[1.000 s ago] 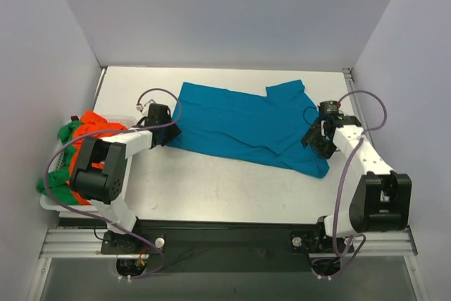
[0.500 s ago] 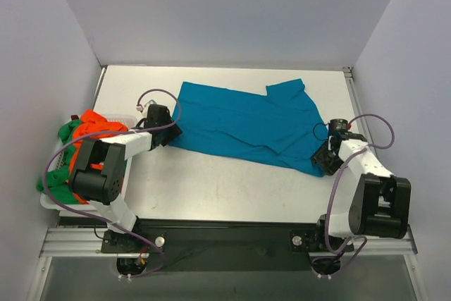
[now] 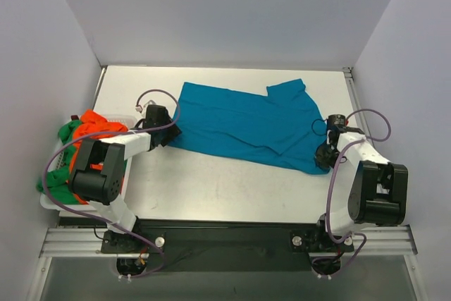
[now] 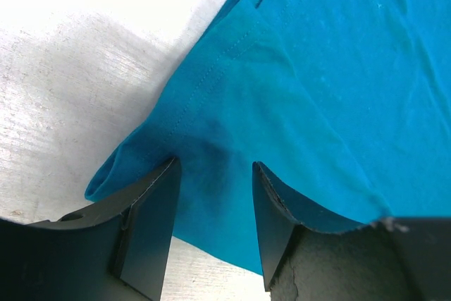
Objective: Fold and stack the t-shirts
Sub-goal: Fold the flattened tshirt in 1/3 of the way
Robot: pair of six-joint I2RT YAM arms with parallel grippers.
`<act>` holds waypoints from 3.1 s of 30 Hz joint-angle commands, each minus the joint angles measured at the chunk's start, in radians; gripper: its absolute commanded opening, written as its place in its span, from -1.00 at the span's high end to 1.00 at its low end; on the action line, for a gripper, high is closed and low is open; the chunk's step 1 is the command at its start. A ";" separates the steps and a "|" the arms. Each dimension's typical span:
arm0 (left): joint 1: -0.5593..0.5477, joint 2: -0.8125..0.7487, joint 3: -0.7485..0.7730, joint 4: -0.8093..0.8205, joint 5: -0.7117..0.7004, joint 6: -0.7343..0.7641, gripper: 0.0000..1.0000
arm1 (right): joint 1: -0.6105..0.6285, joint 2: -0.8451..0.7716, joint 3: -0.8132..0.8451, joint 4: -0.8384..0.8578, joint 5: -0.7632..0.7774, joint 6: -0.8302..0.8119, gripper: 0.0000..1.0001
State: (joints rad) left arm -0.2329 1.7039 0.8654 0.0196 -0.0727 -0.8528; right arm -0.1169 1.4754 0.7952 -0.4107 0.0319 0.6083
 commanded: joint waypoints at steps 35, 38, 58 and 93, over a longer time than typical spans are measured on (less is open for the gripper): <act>0.010 0.011 -0.002 0.003 0.004 0.021 -0.10 | 0.354 0.278 0.450 -0.120 0.058 0.036 0.18; 0.012 0.010 -0.002 0.000 0.002 0.024 -0.10 | 0.388 0.284 0.444 -0.122 0.075 0.063 0.14; 0.014 0.025 -0.002 0.005 0.007 0.021 -0.09 | 0.427 0.146 0.118 0.153 -0.023 0.304 0.22; 0.014 0.037 -0.003 0.016 0.008 0.027 -0.07 | 0.474 0.490 0.671 0.075 -0.006 -0.027 0.57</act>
State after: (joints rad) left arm -0.2260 1.7161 0.8654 0.0460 -0.0650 -0.8486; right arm 0.3332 1.9472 1.3899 -0.3168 0.0273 0.6716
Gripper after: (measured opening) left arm 0.534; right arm 0.215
